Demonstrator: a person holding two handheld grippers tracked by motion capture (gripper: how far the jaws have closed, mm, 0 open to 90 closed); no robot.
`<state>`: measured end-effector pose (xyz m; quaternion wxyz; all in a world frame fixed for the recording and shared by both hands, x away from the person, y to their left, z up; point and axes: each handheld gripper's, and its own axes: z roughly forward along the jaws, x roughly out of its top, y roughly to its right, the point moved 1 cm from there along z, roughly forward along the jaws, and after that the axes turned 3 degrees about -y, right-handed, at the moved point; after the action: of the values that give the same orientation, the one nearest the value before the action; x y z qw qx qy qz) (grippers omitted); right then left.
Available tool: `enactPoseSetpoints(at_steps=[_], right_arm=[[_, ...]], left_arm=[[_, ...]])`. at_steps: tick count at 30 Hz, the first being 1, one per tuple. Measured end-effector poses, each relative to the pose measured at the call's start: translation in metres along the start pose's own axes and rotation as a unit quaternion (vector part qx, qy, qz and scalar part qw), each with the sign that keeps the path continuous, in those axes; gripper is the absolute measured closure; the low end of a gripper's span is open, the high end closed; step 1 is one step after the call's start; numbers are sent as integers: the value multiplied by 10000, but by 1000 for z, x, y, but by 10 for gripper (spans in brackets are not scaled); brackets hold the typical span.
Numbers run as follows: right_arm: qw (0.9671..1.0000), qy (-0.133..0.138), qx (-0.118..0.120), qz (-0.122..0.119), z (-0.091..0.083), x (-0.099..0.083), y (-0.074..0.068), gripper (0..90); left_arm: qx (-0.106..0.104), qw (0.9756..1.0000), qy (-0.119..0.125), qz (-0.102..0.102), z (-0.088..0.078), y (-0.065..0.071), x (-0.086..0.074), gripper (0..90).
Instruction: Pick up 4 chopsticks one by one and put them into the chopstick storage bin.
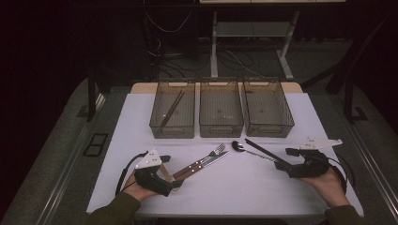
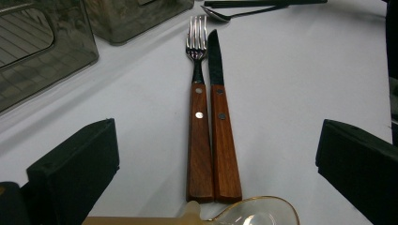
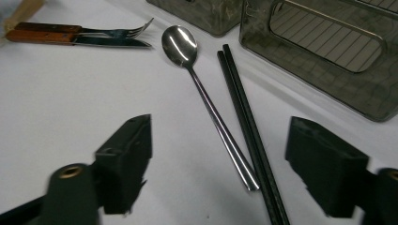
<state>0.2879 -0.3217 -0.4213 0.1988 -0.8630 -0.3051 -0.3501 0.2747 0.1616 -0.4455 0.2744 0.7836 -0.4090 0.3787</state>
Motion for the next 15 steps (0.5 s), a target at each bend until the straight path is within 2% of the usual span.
enactPoseSetpoints(at_steps=[6,15], right_arm=[[9999,-61,-82,-26,-2,3,11,327],[9999,-132,32,9,2,6,22,551]], left_arm=[[7,10000,-19,13,0,0,0,0],[19,10000,-25,-13,2,0,-1,0]])
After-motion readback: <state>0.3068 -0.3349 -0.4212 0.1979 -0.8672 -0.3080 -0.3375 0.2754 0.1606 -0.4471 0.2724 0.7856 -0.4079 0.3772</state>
